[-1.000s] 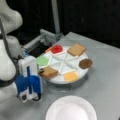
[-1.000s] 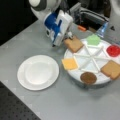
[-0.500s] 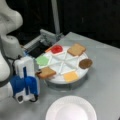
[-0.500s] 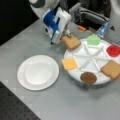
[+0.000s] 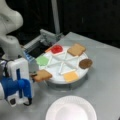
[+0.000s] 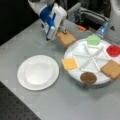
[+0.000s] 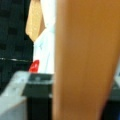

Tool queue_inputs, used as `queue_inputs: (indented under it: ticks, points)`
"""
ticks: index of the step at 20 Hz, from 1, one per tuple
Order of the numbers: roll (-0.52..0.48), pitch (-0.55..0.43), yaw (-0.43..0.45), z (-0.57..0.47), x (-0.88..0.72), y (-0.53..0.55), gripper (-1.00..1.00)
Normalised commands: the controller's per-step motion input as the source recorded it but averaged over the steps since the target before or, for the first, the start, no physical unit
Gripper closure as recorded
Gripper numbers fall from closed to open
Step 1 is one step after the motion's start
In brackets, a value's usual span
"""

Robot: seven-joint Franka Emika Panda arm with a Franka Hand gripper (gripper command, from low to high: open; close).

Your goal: Ingredient selection for cheeseburger or sandwich

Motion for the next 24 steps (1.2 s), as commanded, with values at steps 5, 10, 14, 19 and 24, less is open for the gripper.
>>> queue_inputs:
  ticks: [5, 10, 14, 19, 24]
  points:
    - [-0.023, 0.165, 0.321, 0.09, 0.4, -0.25, 1.0]
    - [0.012, 0.17, 0.407, 0.0, 0.49, -0.28, 1.0]
    - [-0.011, 0.187, 0.425, -0.09, 0.56, -0.4, 1.0]
    - [-0.041, 0.214, 0.422, -0.15, 0.56, -0.42, 1.0]
    - [-0.11, 0.224, 0.432, -0.12, 0.55, -0.37, 1.0]
